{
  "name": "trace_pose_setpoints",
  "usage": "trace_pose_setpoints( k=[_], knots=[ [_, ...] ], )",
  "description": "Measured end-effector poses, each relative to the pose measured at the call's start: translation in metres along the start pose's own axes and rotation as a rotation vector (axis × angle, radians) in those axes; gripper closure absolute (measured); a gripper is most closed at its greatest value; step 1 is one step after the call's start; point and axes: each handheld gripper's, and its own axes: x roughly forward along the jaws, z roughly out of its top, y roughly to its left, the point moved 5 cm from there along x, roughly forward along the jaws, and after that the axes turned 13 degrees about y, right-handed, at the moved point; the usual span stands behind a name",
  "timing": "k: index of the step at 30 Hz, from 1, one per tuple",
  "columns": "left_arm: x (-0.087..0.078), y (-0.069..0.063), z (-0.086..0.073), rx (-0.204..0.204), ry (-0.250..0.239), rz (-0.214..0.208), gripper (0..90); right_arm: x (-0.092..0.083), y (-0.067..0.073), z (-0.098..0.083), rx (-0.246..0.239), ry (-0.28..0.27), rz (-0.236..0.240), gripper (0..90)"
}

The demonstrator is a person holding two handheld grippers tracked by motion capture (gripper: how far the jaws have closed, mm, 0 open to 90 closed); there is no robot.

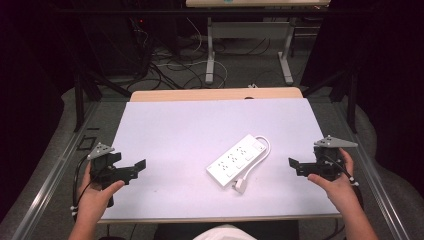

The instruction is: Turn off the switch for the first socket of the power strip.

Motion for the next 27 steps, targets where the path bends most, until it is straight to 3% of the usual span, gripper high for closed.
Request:
trace_pose_setpoints(
  k=[8, 12, 15, 20, 25, 27],
  knots=[
    [0.001, -0.003, 0.001, -0.011, -0.003, -0.015, 0.5, 0.011, -0.005, -0.006, 0.007, 0.024, 0.002, 0.0],
    [0.002, -0.004, -0.001, -0.017, -0.007, -0.024, 0.4, 0.013, -0.002, -0.006, -0.002, -0.013, -0.022, 0.0],
    [0.003, -0.006, -0.002, 0.007, -0.013, -0.029, 0.4, 0.014, 0.001, -0.009, 0.023, -0.001, -0.007, 0.0],
    [0.002, -0.009, -0.003, 0.016, -0.015, -0.029, 0.4, 0.011, 0.003, -0.007, 0.013, -0.002, -0.026, 0.0],
    [0.001, -0.011, -0.004, 0.019, -0.013, -0.028, 0.4, 0.01, 0.009, -0.005, 0.006, -0.008, 0.023, 0.0],
    [0.001, -0.012, -0.004, 0.022, -0.018, -0.026, 0.4, 0.011, 0.011, -0.003, -0.004, -0.022, 0.019, 0.0]
  ],
)
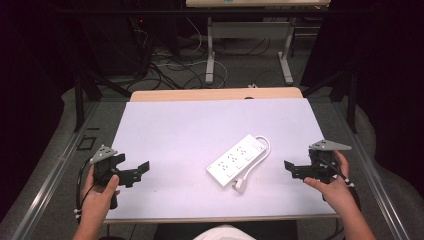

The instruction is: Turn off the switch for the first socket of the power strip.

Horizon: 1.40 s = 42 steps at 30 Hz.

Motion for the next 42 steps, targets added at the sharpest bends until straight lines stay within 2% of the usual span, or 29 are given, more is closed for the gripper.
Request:
trace_pose_setpoints(
  k=[6, 10, 12, 16, 20, 24, 26, 37, 42],
  knots=[
    [0.0, -0.002, -0.001, 0.007, 0.002, -0.004, 0.4, 0.005, 0.008, 0.001, -0.021, 0.01, 0.018, 0.0],
    [0.001, -0.002, -0.002, 0.013, 0.01, -0.003, 0.4, 0.007, 0.014, 0.005, -0.03, -0.002, 0.033, 0.0],
    [0.001, -0.002, -0.002, 0.01, 0.011, -0.001, 0.4, 0.008, 0.017, 0.006, -0.05, 0.007, 0.038, 0.1],
    [0.001, -0.003, -0.002, 0.013, 0.012, -0.001, 0.4, 0.01, 0.021, 0.009, -0.068, 0.023, 0.023, 1.1],
    [0.0, -0.004, -0.003, 0.014, 0.014, -0.001, 0.4, 0.008, 0.024, 0.016, -0.071, 0.02, 0.013, 4.5],
    [-0.001, -0.003, -0.002, 0.011, 0.004, -0.003, 0.4, 0.004, 0.027, 0.024, -0.075, 0.018, 0.028, 7.4],
    [-0.002, -0.003, -0.002, 0.007, -0.003, -0.003, 0.5, 0.003, 0.027, 0.026, -0.087, 0.035, 0.026, 17.3],
    [-0.002, -0.004, -0.002, 0.007, -0.005, -0.003, 0.4, 0.004, 0.031, 0.04, -0.136, 0.058, 0.035, 29.1],
    [-0.004, -0.004, -0.002, 0.005, -0.006, -0.007, 0.4, 0.006, 0.037, 0.046, -0.157, 0.075, 0.05, 31.1]
  ],
)
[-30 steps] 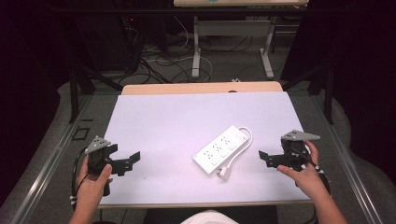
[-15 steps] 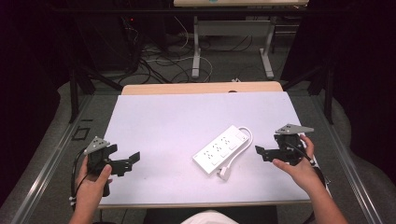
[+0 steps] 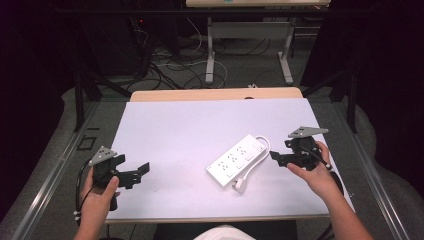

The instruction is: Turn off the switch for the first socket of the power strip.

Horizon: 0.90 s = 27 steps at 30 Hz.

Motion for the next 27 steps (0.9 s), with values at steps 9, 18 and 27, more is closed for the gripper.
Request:
trace_pose_setpoints(
  k=[9, 18, 27],
  knots=[
    [-0.001, 0.0, 0.0, -0.001, -0.005, 0.001, 0.4, 0.008, 0.008, 0.011, -0.047, 0.028, 0.013, 33.7],
    [-0.001, 0.001, 0.0, 0.0, -0.004, 0.001, 0.5, 0.015, 0.016, 0.019, -0.07, 0.066, 0.041, 38.7],
    [-0.002, 0.001, 0.0, -0.003, -0.004, 0.001, 0.5, 0.028, 0.019, 0.026, -0.072, 0.113, 0.054, 45.9]
  ],
)
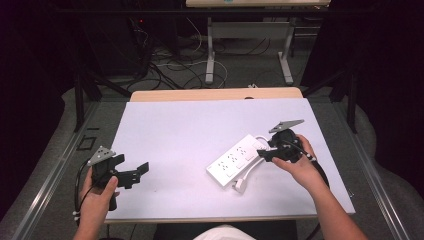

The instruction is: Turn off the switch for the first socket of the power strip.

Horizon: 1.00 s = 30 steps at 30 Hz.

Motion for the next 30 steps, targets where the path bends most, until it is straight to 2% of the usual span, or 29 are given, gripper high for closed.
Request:
trace_pose_setpoints(
  k=[6, 7, 12, 15, 16, 22, 24, 27, 28, 30],
  knots=[
    [0.0, 0.0, 0.0, 0.004, 0.0, 0.002, 0.5, 0.006, 0.0, 0.005, 0.002, 0.026, 0.0, 49.8],
    [0.0, 0.0, 0.0, 0.004, 0.0, 0.002, 0.5, 0.009, 0.001, 0.007, 0.022, 0.04, 0.013, 51.8],
    [0.001, 0.0, 0.0, 0.003, 0.001, 0.001, 0.5, 0.017, 0.005, 0.01, 0.023, 0.065, 0.048, 58.1],
    [0.001, 0.0, 0.0, 0.005, 0.002, 0.001, 0.5, 0.022, 0.007, 0.011, 0.018, 0.073, 0.041, 61.2],
    [0.001, 0.0, 0.0, 0.005, 0.002, 0.001, 0.5, 0.024, 0.009, 0.011, 0.04, 0.079, 0.046, 62.0],
    [0.001, 0.0, 0.0, 0.006, 0.003, 0.001, 0.6, 0.03, 0.011, 0.012, 0.033, 0.102, 0.034, 66.8],
    [0.001, 0.0, 0.0, 0.006, 0.004, 0.0, 0.6, 0.032, 0.012, 0.013, 0.06, 0.113, 0.051, 67.7],
    [0.001, -0.001, 0.0, 0.007, 0.005, -0.003, 0.7, 0.034, 0.012, 0.014, 0.065, 0.12, 0.052, 68.9],
    [0.001, 0.0, 0.0, 0.007, 0.005, -0.002, 0.7, 0.035, 0.014, 0.015, 0.087, 0.13, 0.058, 70.8],
    [0.001, 0.0, 0.0, 0.006, 0.004, 0.0, 0.7, 0.038, 0.015, 0.015, 0.095, 0.146, 0.06, 72.0]
  ],
)
